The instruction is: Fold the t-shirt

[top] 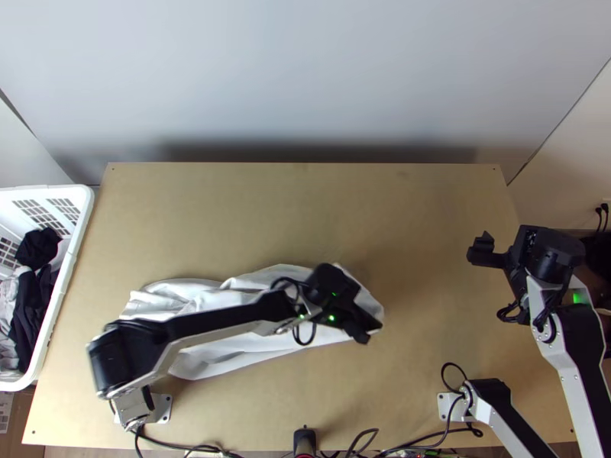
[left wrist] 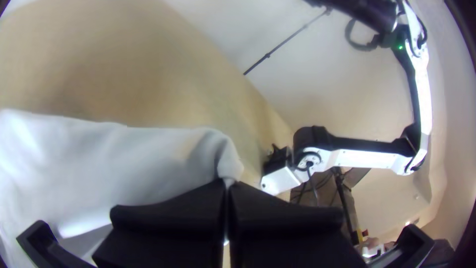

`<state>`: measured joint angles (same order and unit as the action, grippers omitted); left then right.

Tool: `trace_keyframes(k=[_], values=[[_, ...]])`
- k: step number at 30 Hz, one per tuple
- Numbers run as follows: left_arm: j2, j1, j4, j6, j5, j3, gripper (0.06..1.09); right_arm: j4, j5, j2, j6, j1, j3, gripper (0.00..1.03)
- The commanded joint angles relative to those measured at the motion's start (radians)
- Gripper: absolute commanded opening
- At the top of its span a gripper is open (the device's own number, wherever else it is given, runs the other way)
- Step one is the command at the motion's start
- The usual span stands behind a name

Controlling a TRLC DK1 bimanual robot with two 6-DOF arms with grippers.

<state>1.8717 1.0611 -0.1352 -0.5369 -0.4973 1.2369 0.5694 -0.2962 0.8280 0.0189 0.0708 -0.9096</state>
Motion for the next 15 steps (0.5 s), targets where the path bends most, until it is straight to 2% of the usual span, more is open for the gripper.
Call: trace_keyframes(k=[1,3,6,7,9,13,15], values=[[0.132,0.045,0.019,0.025,0.037,0.058,0.09,-0.005,0.0,0.011,0.004,0.007,0.005,0.98],[0.165,0.045,0.036,0.026,0.063,0.101,0.09,-0.009,0.0,0.011,0.006,0.011,0.006,0.98],[0.248,0.076,0.172,0.086,0.155,0.222,0.09,-0.014,0.0,0.016,0.013,0.015,0.0,0.98],[0.274,0.085,0.21,0.097,0.181,0.26,0.14,-0.019,0.0,0.017,0.013,0.015,-0.003,0.98],[0.307,0.096,0.278,0.132,0.19,0.319,0.47,-0.02,0.0,0.022,0.013,0.015,-0.011,0.98],[0.314,0.094,0.315,0.149,0.189,0.354,0.94,-0.02,-0.001,0.023,0.012,0.017,-0.018,0.98],[0.284,0.091,0.319,0.149,0.189,0.36,1.0,-0.02,0.0,0.023,0.01,0.017,-0.018,0.98]])
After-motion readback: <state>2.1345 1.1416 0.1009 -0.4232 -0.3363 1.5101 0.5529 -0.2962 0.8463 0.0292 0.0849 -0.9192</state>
